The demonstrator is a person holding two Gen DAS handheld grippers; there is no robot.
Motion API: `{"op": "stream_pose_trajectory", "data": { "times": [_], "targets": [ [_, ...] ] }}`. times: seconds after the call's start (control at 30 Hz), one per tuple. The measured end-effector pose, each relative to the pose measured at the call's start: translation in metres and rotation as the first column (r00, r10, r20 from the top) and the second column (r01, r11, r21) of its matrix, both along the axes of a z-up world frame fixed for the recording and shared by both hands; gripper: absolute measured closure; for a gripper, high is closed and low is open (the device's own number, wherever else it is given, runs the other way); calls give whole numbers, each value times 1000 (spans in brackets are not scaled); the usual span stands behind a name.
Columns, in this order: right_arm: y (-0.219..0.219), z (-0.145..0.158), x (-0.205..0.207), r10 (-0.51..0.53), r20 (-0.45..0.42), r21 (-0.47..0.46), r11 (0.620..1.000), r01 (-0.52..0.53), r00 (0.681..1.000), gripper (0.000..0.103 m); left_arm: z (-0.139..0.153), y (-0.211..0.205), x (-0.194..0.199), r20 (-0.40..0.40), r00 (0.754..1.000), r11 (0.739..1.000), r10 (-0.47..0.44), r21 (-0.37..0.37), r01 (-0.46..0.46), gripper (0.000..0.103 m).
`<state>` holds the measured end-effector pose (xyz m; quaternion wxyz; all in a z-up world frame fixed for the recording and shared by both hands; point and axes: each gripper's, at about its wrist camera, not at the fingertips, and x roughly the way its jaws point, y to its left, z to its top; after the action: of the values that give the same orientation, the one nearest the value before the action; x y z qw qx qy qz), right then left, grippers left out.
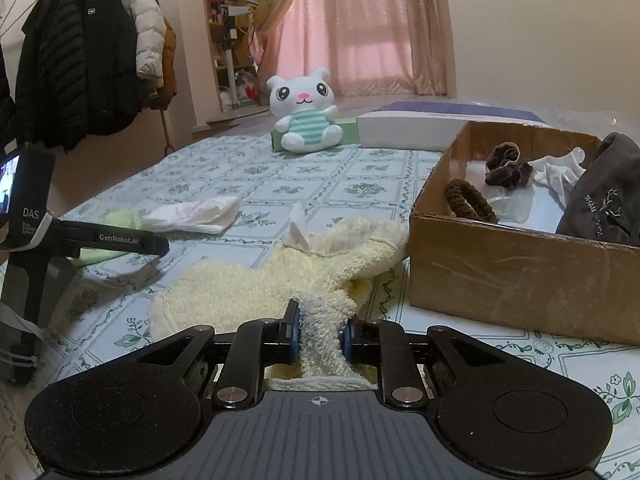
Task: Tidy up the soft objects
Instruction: 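Lift the yellow towel with the right gripper and carry it toward the box, then hold the yellow towel with the right gripper while the left reaches the brown hair tie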
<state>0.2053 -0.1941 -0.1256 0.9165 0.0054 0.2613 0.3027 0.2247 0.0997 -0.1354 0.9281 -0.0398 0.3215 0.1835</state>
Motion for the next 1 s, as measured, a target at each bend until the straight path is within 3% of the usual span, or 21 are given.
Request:
{"op": "stream_pose_trajectory", "data": {
  "times": [0.5,0.8,1.0],
  "targets": [
    [-6,1,3,0,-18,47,999,1,1000,83,0,0,0,0,1000,1000,0,0,0,0],
    [-5,10,-11,2,59,39,999,-4,998,83,0,0,0,0,1000,1000,0,0,0,0],
    [-2,10,-12,-7,52,38,999,5,999,83,0,0,0,0,1000,1000,0,-1,0,0]
  ]
}}
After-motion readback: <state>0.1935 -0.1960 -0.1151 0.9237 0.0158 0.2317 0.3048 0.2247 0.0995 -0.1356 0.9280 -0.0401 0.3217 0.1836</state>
